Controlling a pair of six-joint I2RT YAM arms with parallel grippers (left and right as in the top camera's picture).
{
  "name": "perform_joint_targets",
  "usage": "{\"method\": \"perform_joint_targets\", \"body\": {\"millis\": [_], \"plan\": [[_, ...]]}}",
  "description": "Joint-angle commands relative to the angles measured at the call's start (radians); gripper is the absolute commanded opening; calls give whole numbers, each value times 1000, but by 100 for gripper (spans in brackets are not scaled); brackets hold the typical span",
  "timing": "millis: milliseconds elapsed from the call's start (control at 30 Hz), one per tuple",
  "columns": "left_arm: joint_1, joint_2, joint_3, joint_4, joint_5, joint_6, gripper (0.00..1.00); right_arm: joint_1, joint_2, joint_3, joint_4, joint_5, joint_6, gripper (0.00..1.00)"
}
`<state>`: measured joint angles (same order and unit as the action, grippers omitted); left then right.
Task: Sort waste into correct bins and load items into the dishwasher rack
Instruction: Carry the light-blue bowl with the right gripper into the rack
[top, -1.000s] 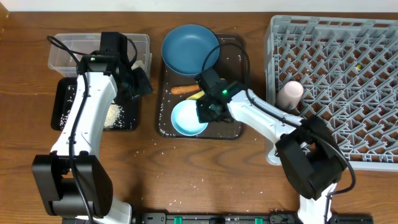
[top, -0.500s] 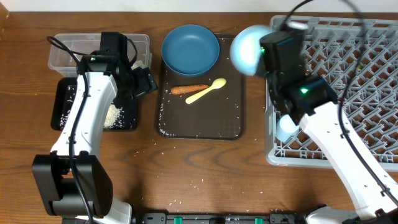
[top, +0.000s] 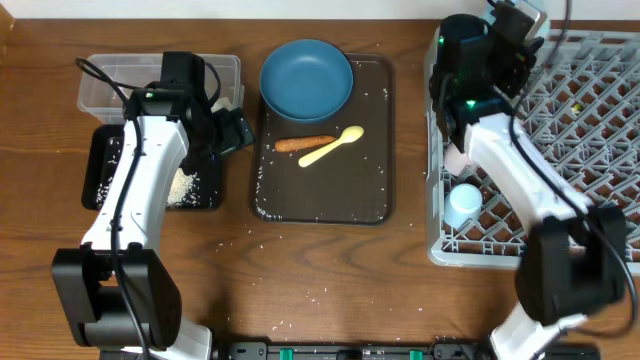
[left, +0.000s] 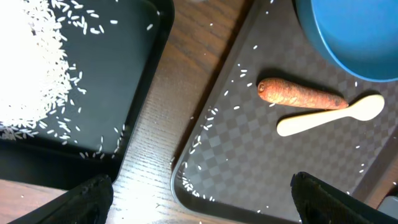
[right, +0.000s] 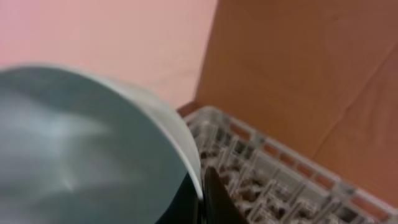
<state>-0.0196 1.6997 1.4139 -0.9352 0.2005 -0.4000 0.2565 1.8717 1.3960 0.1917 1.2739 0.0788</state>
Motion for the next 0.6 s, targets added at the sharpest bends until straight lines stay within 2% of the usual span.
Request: {"method": "perform_joint_targets", "body": {"millis": [0,133,567], "plan": [[4,-9,-5,-3,-11,-2,94,-38,82,4,125,114,-282,1],[4,-9,-5,-3,-11,-2,95,-62,158,4,234,113,-373,1],[4,-9,-5,-3,-11,-2,95,-74,293,4,186,106,-372,1]]}}
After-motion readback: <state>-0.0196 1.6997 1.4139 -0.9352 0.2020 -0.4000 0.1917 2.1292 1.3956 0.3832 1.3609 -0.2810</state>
